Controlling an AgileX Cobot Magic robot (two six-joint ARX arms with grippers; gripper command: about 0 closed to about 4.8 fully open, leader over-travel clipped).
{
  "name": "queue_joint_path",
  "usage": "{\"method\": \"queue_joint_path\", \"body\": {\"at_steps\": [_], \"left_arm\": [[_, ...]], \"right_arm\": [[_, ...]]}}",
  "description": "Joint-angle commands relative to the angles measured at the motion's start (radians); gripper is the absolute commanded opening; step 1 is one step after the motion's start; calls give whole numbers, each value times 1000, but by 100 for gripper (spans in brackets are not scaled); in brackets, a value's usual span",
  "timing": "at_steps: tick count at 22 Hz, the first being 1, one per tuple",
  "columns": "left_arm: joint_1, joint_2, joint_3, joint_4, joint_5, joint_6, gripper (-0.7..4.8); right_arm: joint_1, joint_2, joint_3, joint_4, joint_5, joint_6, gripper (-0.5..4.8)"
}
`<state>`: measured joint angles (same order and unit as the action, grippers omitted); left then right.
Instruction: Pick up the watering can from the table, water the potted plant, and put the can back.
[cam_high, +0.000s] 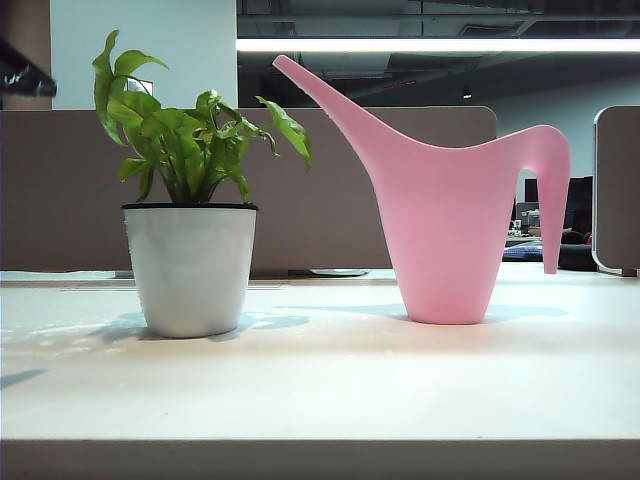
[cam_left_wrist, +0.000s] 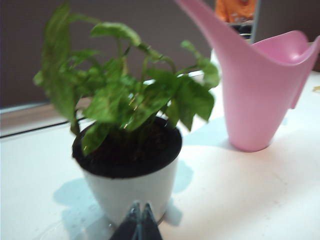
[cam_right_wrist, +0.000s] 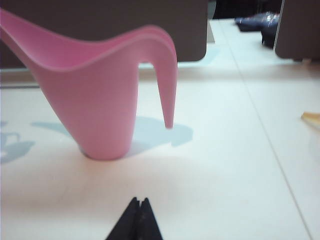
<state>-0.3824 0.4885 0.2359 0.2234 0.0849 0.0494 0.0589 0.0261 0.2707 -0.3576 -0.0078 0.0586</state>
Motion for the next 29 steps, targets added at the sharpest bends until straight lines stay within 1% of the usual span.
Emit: {"method": "queue_joint_path", "body": {"at_steps": [1, 2, 3, 4, 5, 6, 7, 9, 11, 12, 17, 19, 20, 22, 23, 25, 26, 29], "left_arm": [[2, -4, -41, 29, 18, -10, -5], [2, -15, -66, 52, 47, -34, -5], [2, -37, -95, 83, 54, -65, -5], [2, -53, -109, 86, 53, -74, -5], [2, -68, -119, 84, 48, -77, -5], [2, -96, -135, 71, 48, -76, -5], [2, -107, -141, 62, 48, -76, -5], [2, -137, -155, 38, 50, -76, -5], [2, -164, -168, 30, 57, -77, -5], [2, -190, -171, 0, 58, -76, -5], [2, -319, -172, -114, 54, -64, -5], [2, -389, -172, -208, 19, -37, -5], [2, -431, -172, -270, -10, -16, -5], [3, -488, -172, -334, -33, -9, -5], [8, -485, -173, -339, -26, -10, -5], [11, -486, -179, -339, -19, -16, -5], [16, -486, -187, -338, -10, -23, -5], [21, -486, -209, -311, -21, -20, -5]], "right_arm": [[1, -2, -18, 30, 3, 21, 0], [1, -3, -18, 31, 23, 60, 0], [1, -9, -18, 30, 45, 81, 0], [1, -16, -18, 25, 58, 80, -1], [1, -21, -19, 22, 65, 79, -1], [1, -27, -21, 19, 105, 80, -1], [1, -27, -21, 19, 120, 80, -1], [1, -27, -41, 29, 118, 80, -1], [1, -27, -76, 34, 88, 81, -1], [1, -27, -97, 42, 78, 80, -1], [1, -27, -157, 74, 76, 62, -1], [1, -27, -185, 102, 64, 16, -1], [1, -27, -208, 134, 45, 11, -1], [1, -27, -240, 195, -9, 11, -1], [1, -27, -258, 230, -38, 11, -1], [2, -26, -269, 245, -75, 10, -1], [3, -24, -269, 246, -81, -10, -1], [3, -24, -269, 262, -107, -16, -1]]}}
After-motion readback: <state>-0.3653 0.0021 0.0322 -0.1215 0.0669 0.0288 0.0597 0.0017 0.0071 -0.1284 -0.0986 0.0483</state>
